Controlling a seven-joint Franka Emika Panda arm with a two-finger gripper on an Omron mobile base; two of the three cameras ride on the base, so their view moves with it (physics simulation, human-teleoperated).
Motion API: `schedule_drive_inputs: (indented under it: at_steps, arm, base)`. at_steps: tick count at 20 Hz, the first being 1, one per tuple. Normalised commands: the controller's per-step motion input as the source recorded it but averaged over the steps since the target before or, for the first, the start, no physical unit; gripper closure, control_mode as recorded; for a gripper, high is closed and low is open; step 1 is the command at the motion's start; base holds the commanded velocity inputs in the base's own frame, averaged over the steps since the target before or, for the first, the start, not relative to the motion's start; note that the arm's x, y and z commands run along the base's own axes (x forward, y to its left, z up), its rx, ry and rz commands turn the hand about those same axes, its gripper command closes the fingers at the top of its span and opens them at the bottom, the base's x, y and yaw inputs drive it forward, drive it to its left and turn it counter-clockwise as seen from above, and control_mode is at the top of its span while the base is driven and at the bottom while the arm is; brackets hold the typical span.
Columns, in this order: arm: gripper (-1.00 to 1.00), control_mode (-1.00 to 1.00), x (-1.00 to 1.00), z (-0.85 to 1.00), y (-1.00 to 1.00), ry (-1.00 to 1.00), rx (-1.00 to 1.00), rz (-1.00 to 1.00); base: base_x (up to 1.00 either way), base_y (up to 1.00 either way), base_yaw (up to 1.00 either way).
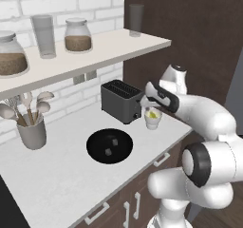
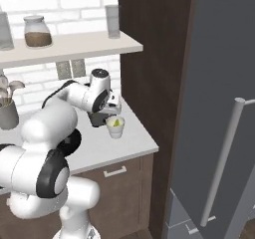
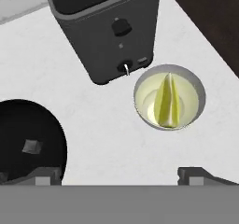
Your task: Grab a lemon wedge from the fridge and one ice cube from the ice bowl, and put them in the glass of lemonade.
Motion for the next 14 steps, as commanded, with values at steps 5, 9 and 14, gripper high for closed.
schedule_drive_inputs:
  at_steps: [5, 9, 14]
  arm:
    - [-1.0, -1.0, -0.36, 0.02, 0.98, 0.09, -0.09, 0.17]
    - [-1.0, -1.0, -0.37, 0.04, 0.96, 0.33, -0.17, 0.23]
    - [-1.0, -1.0, -0.21, -0.01, 0.67, 0.48, -0.15, 0.18]
  base:
    - [0.0, 0.0, 0.0]
    - [0.0, 0.0, 0.0]
    - [0.0, 0.0, 0.0]
